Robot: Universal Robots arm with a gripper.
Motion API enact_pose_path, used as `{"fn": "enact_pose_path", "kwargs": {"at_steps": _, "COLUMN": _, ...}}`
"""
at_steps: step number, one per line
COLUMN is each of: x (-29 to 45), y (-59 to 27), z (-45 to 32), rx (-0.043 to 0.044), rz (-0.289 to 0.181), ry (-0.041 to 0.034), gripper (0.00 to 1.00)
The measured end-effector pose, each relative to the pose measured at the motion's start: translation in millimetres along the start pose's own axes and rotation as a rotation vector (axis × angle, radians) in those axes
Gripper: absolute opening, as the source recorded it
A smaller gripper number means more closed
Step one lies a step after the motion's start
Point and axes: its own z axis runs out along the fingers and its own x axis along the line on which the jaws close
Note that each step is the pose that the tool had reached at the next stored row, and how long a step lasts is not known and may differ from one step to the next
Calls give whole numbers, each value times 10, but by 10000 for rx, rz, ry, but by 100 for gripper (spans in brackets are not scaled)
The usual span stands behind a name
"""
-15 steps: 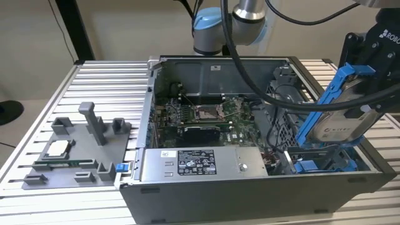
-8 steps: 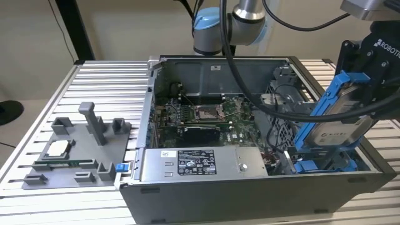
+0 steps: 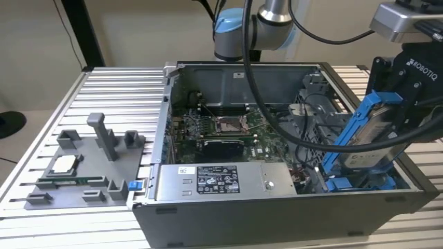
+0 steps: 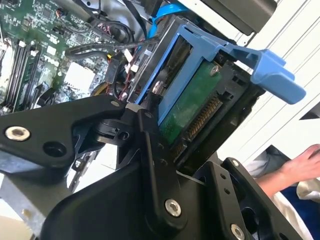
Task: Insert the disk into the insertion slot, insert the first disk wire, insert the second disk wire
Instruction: 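Insert the disk into the insertion slot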
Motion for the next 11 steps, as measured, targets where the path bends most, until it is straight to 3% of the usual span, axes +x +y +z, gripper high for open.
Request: {"fn": "enact_pose_path", "kwargs": {"at_steps": 11, "x": 1, "y": -7, "z": 170, "rx": 0, "rz": -5, "ry": -7, "gripper": 0}}
